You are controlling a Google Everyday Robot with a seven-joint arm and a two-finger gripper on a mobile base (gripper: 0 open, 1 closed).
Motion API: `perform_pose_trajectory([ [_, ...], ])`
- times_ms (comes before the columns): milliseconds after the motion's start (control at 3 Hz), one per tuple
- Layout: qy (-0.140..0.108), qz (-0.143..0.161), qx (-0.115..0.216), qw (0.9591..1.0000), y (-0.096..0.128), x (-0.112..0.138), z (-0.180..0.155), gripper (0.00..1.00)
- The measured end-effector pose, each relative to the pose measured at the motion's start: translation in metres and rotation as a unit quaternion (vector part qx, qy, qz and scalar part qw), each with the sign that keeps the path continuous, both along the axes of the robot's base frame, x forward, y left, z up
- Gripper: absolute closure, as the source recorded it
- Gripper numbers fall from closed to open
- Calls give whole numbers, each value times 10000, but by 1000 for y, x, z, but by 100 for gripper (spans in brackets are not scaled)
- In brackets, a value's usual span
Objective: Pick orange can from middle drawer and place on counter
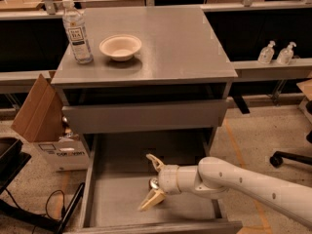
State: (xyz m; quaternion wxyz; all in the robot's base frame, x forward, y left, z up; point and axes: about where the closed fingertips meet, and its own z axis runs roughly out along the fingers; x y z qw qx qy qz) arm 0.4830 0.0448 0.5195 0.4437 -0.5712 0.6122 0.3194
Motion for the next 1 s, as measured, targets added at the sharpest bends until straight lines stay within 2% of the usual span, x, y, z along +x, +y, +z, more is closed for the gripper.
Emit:
perform_pose_trajectory([
  [667,-87,-288,-341,9990,-46,13,-11,0],
  [1000,-87,-324,-425,9985,-51,19,-22,0],
])
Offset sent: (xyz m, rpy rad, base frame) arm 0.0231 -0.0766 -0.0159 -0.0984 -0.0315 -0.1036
